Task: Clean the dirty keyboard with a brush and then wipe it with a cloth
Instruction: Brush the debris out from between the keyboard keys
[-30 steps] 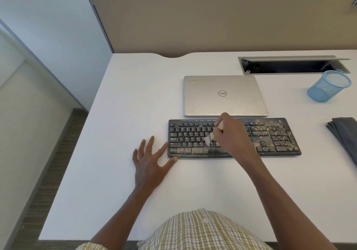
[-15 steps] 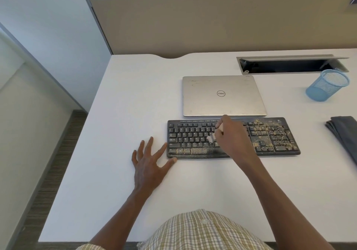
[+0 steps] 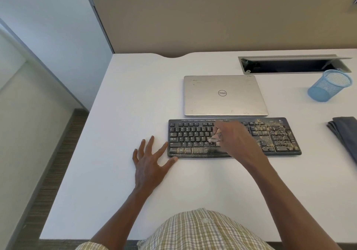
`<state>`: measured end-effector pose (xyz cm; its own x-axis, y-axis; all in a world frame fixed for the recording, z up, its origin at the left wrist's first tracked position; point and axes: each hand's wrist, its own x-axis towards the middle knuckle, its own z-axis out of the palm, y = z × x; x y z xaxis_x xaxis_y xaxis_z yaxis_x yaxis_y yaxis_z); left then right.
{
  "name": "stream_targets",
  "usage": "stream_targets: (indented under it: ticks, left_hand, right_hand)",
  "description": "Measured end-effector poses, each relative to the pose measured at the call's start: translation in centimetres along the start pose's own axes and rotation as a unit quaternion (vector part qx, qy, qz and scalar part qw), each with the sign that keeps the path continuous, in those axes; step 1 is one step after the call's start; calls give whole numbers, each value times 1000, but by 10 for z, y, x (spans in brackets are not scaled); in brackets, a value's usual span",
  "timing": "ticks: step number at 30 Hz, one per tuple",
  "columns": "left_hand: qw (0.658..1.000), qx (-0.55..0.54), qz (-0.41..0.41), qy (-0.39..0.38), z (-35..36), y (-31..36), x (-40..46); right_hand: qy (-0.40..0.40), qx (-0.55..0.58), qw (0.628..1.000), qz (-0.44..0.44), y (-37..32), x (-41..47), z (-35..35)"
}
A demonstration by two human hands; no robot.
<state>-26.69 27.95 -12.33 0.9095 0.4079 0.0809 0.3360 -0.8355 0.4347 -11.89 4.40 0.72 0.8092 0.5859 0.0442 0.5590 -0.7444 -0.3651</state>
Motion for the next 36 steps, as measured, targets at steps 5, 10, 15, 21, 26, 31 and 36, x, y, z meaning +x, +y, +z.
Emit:
stream_targets:
  ticks: [5, 10, 15, 21, 26, 31, 36]
  left_hand:
    - [1000, 0, 0, -2, 0, -1, 0]
    - [1000, -1, 0, 2, 1, 0, 0]
    - [1000, 1, 0, -3, 0, 0, 0]
    - [1000, 7, -5, -6, 0, -1, 1]
    - [1000, 5, -3, -7, -1, 0, 0]
    - [1000, 6, -5, -10, 0, -1, 1]
    - [1000, 5, -6, -12, 1, -1, 0]
  right_hand:
    - [32, 74, 996, -30, -9, 4, 5]
    - [3, -6, 1000, 21, 4, -3, -4]
    - [19, 68, 997, -5, -2, 1, -4]
    - [28, 32, 997, 59, 8, -6, -9]
    - [191, 143, 960, 143, 17, -4, -12]
    - [188, 145, 957, 166, 10, -2, 4]
    - [132, 107, 974, 151, 4, -6, 15]
